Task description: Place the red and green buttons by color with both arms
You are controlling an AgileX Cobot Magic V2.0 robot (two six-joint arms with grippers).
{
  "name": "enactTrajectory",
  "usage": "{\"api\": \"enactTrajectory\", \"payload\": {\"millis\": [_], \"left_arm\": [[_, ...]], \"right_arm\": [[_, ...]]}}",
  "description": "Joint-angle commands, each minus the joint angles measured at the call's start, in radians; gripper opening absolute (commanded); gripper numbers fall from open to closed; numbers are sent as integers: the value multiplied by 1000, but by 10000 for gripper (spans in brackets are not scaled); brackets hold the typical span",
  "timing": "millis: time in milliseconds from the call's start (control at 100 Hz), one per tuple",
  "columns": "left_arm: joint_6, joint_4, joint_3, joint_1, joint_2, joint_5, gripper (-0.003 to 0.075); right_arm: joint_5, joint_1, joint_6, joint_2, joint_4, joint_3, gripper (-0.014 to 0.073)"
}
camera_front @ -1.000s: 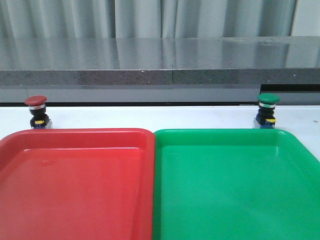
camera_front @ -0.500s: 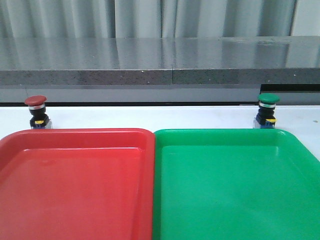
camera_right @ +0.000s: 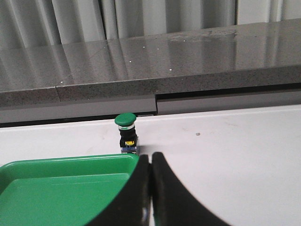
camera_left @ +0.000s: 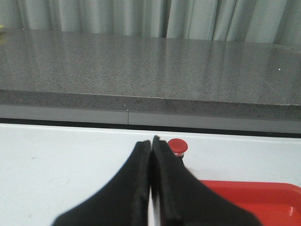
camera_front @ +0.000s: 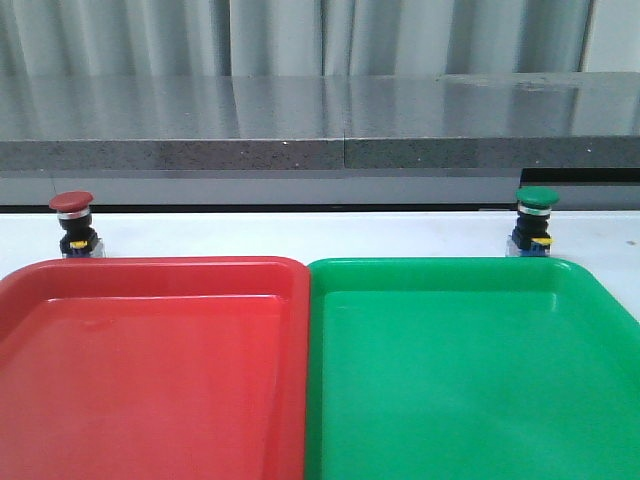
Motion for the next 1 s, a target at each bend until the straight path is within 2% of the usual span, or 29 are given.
{"api": "enactTrajectory", "payload": {"millis": [0, 350, 440, 590, 660, 730, 990], "left_arm": [[-9, -14, -81, -2, 81, -55, -20], [-4, -52, -299, -2, 473, -1, -6], [-3, -52, -351, -20, 545, -1, 95], [-3, -50, -426, -71, 671, -3, 398], [-3, -54, -464, -87, 741, 4, 491], [-3, -54, -513, -94, 815, 32, 514], [-3, -73, -740, -94, 1085, 205, 514]], "right_arm": [[-88, -4, -9, -21, 0, -19, -64], [-88, -4, -9, -21, 0, -19, -64], [-88, -4, -9, -21, 0, -19, -64], [-88, -4, -9, -21, 0, -19, -64], [-88, -4, -9, -21, 0, -19, -64], [-88, -4, -9, -21, 0, -19, -64], [-88, -4, -9, -21, 0, -19, -64]]}}
